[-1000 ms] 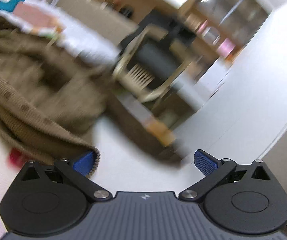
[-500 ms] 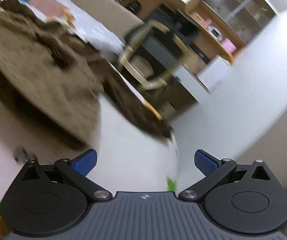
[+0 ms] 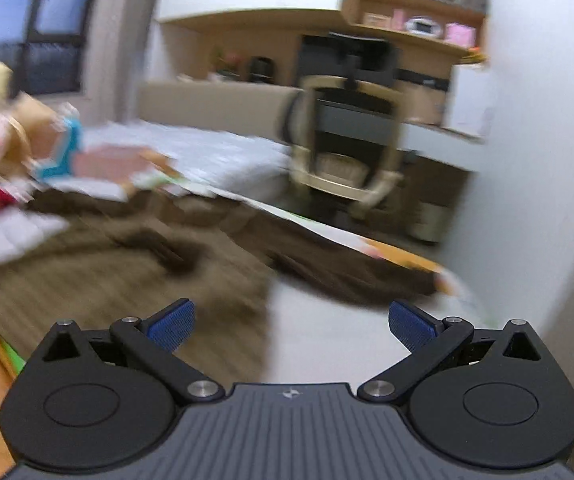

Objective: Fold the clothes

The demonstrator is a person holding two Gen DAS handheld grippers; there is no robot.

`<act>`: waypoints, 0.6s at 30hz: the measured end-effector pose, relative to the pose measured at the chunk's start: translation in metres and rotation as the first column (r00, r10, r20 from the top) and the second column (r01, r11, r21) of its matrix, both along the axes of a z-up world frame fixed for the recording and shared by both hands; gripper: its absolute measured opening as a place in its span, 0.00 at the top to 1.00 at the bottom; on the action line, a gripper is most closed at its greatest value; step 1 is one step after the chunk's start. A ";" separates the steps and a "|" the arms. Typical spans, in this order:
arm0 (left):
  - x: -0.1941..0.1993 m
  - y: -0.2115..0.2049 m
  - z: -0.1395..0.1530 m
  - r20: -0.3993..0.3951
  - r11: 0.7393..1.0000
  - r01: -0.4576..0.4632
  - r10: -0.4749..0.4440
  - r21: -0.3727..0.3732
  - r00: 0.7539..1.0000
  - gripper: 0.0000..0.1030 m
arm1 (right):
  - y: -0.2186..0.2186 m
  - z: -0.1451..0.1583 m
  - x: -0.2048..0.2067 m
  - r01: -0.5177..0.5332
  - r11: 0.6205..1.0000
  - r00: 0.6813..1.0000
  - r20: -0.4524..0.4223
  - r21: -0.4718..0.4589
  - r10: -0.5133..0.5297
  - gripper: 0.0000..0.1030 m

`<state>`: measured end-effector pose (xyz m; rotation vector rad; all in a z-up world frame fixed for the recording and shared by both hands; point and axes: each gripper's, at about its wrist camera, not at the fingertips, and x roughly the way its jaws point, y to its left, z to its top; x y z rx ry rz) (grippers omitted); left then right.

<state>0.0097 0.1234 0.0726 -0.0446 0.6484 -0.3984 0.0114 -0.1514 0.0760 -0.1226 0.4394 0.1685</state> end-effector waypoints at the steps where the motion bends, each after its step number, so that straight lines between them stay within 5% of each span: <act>1: 0.016 -0.001 0.002 -0.014 0.997 -0.026 0.025 -0.073 1.000 0.00 | 0.007 0.002 0.013 -0.039 0.999 0.999 -0.012 0.037 0.040 0.00; 4: 0.066 -0.012 -0.004 -0.060 0.974 -0.041 0.028 -0.224 0.998 0.00 | 0.027 -0.001 0.070 -0.112 0.977 0.989 -0.079 0.183 0.128 0.00; 8: 0.128 -0.034 -0.034 -0.092 0.966 -0.110 0.090 -0.236 0.992 0.00 | 0.042 -0.034 0.141 -0.072 0.934 0.981 -0.143 0.350 0.129 0.00; 13: 0.173 -0.046 -0.081 -0.261 0.933 -0.203 0.125 -0.297 0.957 0.00 | 0.052 -0.084 0.202 -0.003 0.939 0.974 -0.211 0.344 0.080 0.00; 18: 0.168 -0.044 -0.092 -0.267 0.930 -0.176 0.089 -0.322 0.959 0.00 | 0.052 -0.104 0.224 -0.023 0.946 0.952 -0.282 0.323 0.119 0.00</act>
